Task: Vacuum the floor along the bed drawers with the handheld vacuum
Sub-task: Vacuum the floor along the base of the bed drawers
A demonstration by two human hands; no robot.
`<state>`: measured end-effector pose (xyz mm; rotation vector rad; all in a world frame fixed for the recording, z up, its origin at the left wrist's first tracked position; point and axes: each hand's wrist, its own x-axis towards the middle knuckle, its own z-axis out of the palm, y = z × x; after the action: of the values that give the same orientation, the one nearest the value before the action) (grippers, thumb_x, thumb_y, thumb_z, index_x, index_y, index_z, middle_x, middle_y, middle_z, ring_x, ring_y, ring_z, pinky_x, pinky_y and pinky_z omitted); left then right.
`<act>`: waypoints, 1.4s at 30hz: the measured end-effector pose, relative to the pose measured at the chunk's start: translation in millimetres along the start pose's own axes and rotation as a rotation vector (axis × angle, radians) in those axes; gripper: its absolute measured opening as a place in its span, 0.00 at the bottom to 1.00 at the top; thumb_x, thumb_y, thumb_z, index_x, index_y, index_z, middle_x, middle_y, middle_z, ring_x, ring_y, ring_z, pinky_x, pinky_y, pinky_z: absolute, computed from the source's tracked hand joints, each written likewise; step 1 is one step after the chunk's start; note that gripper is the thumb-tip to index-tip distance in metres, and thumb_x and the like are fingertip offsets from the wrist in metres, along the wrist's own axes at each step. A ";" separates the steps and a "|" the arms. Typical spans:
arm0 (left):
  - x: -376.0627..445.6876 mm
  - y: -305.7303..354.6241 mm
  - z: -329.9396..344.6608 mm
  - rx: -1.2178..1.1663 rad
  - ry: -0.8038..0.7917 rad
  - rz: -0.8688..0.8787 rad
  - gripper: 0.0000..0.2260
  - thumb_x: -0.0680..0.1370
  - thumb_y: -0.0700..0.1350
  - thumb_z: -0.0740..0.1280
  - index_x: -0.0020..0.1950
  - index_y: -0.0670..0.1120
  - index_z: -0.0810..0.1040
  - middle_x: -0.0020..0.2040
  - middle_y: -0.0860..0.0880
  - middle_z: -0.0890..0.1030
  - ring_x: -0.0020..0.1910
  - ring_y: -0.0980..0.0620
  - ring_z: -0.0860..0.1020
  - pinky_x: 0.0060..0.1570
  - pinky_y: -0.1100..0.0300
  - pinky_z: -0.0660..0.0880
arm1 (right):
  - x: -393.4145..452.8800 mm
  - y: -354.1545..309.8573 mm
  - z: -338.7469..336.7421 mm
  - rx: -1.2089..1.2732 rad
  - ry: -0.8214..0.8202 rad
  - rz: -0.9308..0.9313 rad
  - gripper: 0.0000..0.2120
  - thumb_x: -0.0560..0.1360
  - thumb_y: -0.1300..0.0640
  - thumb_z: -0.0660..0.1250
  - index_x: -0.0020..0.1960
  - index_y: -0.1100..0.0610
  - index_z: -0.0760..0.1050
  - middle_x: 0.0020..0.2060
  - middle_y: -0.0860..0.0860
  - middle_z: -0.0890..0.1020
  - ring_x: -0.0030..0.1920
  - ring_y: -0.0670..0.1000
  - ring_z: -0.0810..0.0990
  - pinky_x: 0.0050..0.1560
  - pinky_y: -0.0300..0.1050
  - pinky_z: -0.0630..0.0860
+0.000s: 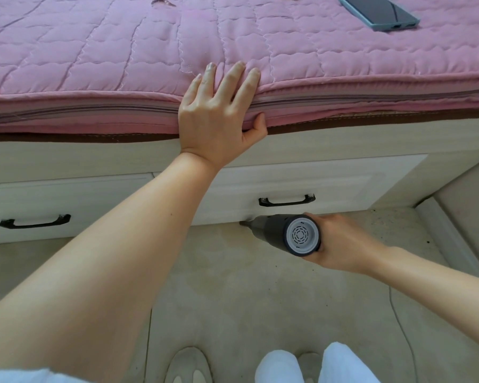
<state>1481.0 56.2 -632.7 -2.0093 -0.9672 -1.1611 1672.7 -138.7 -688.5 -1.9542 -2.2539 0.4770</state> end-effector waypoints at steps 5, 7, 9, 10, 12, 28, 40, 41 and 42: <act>0.0 0.4 0.7 0.008 0.000 -0.002 0.23 0.75 0.56 0.64 0.65 0.48 0.82 0.63 0.47 0.82 0.60 0.36 0.81 0.58 0.44 0.79 | -10.7 12.0 -12.3 -0.049 0.015 0.067 0.23 0.69 0.45 0.71 0.62 0.47 0.73 0.48 0.47 0.84 0.47 0.53 0.81 0.38 0.41 0.70; -0.7 0.3 0.8 0.011 0.002 0.000 0.23 0.75 0.56 0.64 0.65 0.48 0.82 0.63 0.47 0.83 0.60 0.36 0.81 0.58 0.44 0.79 | -15.2 18.8 -13.0 -0.026 0.022 0.105 0.21 0.68 0.45 0.71 0.59 0.48 0.74 0.46 0.48 0.84 0.45 0.53 0.81 0.39 0.43 0.74; -0.7 -0.8 0.8 0.012 0.007 0.002 0.23 0.75 0.56 0.64 0.65 0.48 0.82 0.63 0.47 0.83 0.60 0.36 0.81 0.58 0.44 0.79 | -19.0 25.3 -13.2 -0.003 0.016 0.125 0.21 0.66 0.42 0.69 0.57 0.47 0.73 0.44 0.47 0.84 0.44 0.53 0.82 0.40 0.47 0.77; 0.0 -1.0 0.5 0.013 0.008 0.003 0.23 0.75 0.56 0.64 0.65 0.48 0.82 0.63 0.47 0.82 0.60 0.36 0.81 0.58 0.44 0.79 | -20.6 28.7 -13.9 -0.006 0.014 0.128 0.21 0.66 0.41 0.68 0.56 0.47 0.73 0.44 0.46 0.84 0.44 0.52 0.82 0.40 0.48 0.78; 0.0 -1.0 0.3 0.016 0.007 0.004 0.23 0.75 0.56 0.64 0.65 0.48 0.82 0.63 0.47 0.82 0.60 0.36 0.81 0.58 0.44 0.79 | -23.5 31.5 -16.7 -0.033 0.003 0.136 0.21 0.66 0.41 0.69 0.56 0.47 0.73 0.45 0.45 0.83 0.44 0.52 0.81 0.41 0.48 0.78; -1.3 -2.7 1.6 0.026 0.005 0.032 0.23 0.77 0.57 0.61 0.66 0.48 0.81 0.64 0.47 0.82 0.61 0.36 0.80 0.59 0.44 0.78 | -48.0 45.9 -23.3 0.028 0.042 0.123 0.15 0.65 0.41 0.71 0.48 0.44 0.73 0.34 0.42 0.80 0.37 0.51 0.80 0.33 0.43 0.74; -2.5 -2.4 4.0 0.050 0.021 0.034 0.23 0.76 0.57 0.61 0.66 0.48 0.81 0.63 0.48 0.82 0.61 0.37 0.81 0.58 0.44 0.79 | -32.3 36.4 -16.9 0.090 0.052 0.137 0.15 0.67 0.44 0.72 0.50 0.44 0.73 0.39 0.42 0.81 0.41 0.50 0.81 0.38 0.44 0.76; -2.3 -2.7 3.8 0.052 0.019 0.031 0.23 0.76 0.57 0.62 0.66 0.48 0.81 0.63 0.48 0.82 0.61 0.37 0.81 0.58 0.44 0.79 | -31.8 36.8 -16.8 0.088 0.048 0.123 0.16 0.66 0.43 0.72 0.52 0.45 0.74 0.40 0.42 0.82 0.42 0.50 0.81 0.39 0.45 0.77; -2.4 -2.8 3.1 0.053 0.017 0.028 0.23 0.76 0.57 0.62 0.66 0.48 0.81 0.63 0.48 0.82 0.61 0.37 0.81 0.58 0.44 0.79 | -32.3 37.0 -16.8 0.086 0.044 0.109 0.17 0.66 0.43 0.71 0.53 0.46 0.74 0.41 0.42 0.83 0.42 0.50 0.81 0.39 0.46 0.77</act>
<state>1479.2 59.6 -635.8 -1.9621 -0.9481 -1.1249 1717.7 -163.5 -680.6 -2.0319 -2.0728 0.5282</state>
